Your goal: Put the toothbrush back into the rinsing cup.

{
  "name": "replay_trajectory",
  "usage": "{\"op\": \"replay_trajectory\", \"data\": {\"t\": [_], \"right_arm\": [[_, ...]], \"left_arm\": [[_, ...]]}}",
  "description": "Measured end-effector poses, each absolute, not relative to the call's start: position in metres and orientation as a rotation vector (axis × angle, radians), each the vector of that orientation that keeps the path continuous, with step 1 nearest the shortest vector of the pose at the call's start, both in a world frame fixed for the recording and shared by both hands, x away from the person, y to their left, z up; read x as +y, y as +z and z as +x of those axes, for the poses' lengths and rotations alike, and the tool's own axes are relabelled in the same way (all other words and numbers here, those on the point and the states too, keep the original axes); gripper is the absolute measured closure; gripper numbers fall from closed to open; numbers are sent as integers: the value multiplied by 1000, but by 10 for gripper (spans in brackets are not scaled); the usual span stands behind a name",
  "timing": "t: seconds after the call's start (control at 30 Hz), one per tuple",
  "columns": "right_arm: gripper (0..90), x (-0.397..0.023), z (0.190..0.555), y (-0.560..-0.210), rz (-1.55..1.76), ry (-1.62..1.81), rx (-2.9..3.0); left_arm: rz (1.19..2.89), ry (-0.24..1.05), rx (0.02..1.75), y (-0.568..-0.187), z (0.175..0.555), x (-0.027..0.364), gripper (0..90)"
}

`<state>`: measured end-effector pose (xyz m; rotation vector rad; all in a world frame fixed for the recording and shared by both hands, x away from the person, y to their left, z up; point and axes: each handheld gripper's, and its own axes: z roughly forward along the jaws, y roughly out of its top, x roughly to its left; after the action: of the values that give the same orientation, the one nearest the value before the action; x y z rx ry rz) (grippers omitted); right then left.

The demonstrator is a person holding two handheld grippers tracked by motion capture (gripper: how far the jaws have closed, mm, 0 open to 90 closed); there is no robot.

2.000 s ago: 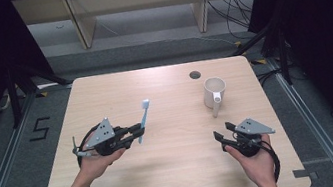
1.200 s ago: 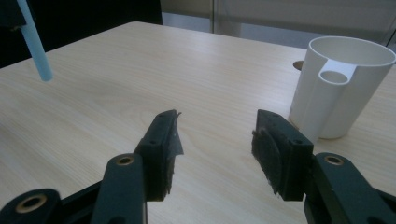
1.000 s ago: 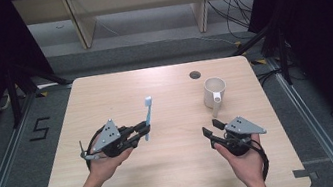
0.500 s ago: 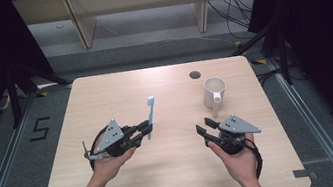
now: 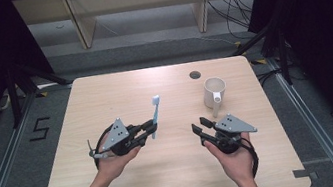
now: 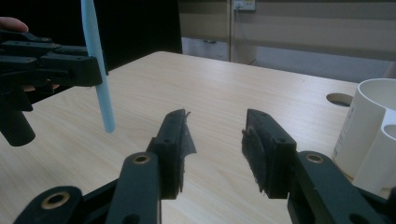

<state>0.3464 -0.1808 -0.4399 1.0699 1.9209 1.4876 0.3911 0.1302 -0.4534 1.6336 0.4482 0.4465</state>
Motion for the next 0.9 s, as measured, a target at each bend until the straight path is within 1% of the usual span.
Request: {"op": "replay_trajectory", "data": {"t": [0.9], "right_arm": [[621,-174,344,-430,1067,1541,1878]], "left_arm": [[1634,426,424,-452,395,108,788]]}}
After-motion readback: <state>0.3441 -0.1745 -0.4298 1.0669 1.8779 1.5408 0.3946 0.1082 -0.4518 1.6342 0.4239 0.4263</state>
